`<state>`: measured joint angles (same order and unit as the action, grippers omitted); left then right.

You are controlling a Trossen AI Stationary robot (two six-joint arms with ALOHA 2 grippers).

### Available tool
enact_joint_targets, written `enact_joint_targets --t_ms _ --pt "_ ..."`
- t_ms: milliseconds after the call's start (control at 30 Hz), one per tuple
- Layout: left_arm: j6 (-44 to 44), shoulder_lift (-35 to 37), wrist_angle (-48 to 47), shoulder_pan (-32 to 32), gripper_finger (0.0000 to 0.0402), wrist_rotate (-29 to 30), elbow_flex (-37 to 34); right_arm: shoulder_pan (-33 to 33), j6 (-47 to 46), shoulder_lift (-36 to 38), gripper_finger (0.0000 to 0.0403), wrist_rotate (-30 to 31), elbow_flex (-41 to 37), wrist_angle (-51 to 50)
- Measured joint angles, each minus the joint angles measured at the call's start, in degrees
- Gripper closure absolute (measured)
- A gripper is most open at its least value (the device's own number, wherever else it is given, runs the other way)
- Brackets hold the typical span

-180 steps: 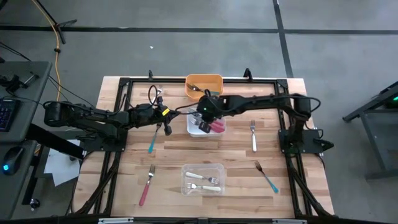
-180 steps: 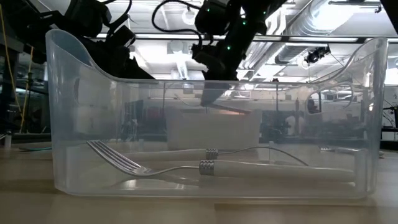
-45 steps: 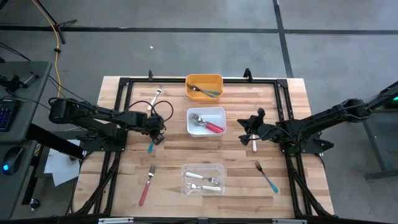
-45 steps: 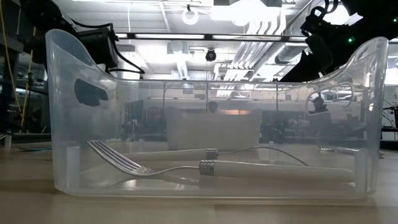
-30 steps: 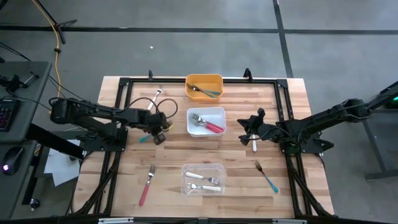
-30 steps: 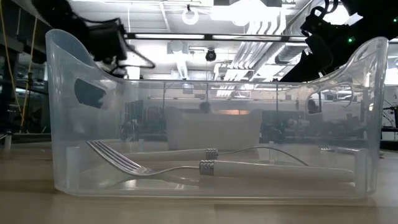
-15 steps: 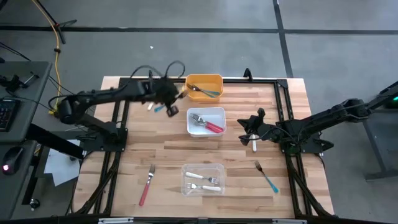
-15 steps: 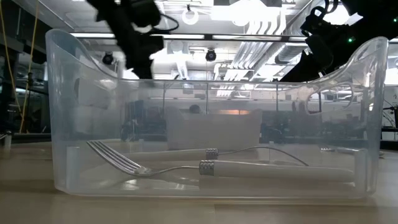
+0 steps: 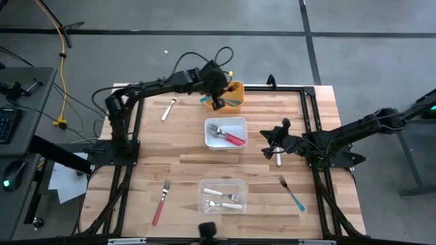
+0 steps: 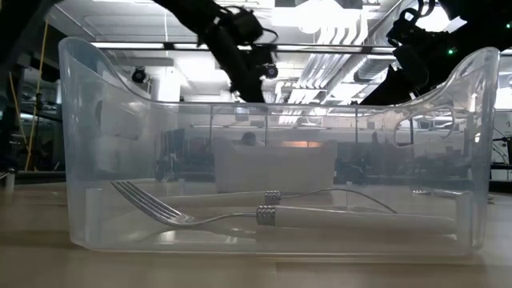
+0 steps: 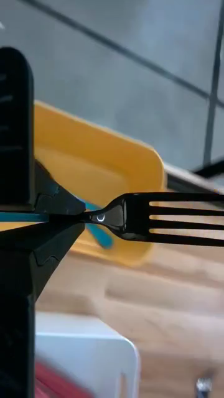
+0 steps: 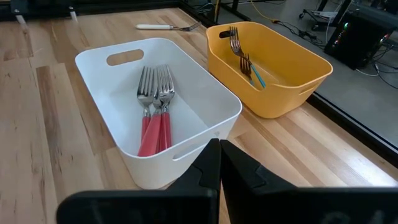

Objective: Sort silverware by color (type)
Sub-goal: Put the top left blue fork into the yellow bin, then put the bottom right white fork into the transparent bin

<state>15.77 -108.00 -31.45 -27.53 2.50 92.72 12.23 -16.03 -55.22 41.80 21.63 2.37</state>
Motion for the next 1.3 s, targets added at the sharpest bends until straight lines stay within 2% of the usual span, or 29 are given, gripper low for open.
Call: enact_joint_targets --t_ms 167,367,633,1067,1200,1300 --pt "2.59 -6.76 0.99 0.05 0.0394 -1.09 4.14 -0.02 -0.02 0.00 0.0403 0.00 0.00 -0.39" --pt "2.93 -11.02 1.21 -0.45 0.0393 -2.52 4.62 -0.02 -0.16 0.00 0.0403 -0.07 0.00 -0.94" --pt "0.80 -11.55 1.71 -1.83 0.0388 -3.54 4.64 -0.02 -0.20 0.00 0.0403 -0.23 0.00 -1.11" --pt "0.88 -11.29 1.38 -1.76 0.0320 -3.23 4.64 -0.01 -0.02 0.00 0.0403 -0.24 0.00 -1.35" --pt "3.83 -10.82 -0.02 -1.50 0.0319 1.27 4.64 -0.02 -0.02 0.00 0.0403 -0.24 0.00 -1.33" --pt "5.81 -9.80 -0.47 -1.29 0.0334 4.54 4.69 -0.02 -0.02 0.00 0.0403 -0.25 0.01 -1.37"
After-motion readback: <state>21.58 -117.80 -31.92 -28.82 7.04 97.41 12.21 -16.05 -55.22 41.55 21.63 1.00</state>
